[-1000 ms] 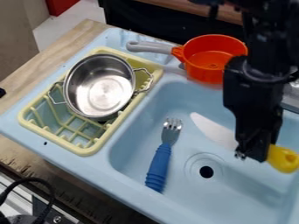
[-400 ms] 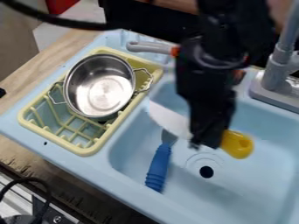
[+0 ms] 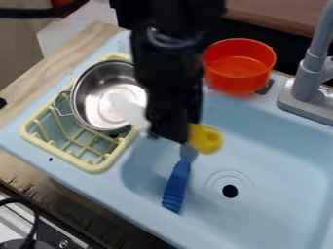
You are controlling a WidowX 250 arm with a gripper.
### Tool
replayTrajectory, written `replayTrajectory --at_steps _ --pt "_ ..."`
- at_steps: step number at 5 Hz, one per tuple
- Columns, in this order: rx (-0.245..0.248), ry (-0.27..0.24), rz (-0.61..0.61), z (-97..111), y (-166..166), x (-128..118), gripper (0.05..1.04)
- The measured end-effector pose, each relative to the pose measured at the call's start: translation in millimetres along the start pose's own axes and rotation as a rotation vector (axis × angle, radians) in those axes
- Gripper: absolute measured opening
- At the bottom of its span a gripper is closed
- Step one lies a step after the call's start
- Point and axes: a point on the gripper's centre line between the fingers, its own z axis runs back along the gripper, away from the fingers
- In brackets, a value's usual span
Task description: Put the knife to strainer
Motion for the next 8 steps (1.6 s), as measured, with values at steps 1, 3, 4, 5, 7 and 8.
replayTrajectory --at_steps 1,3,4,5,7,8 --pt "0.036 0.029 -0.047 -6 5 25 0.300" --pt "0.048 0.036 -0.094 -10 10 64 0.300" --pt "0.057 0.027 -0.048 -14 7 85 0.300" --pt "0.045 0.003 -0.047 -18 11 101 0.300" --pt "0.067 0.033 -0.016 -19 12 109 0.300" --pt "0.058 0.056 -0.026 -21 17 108 0.359"
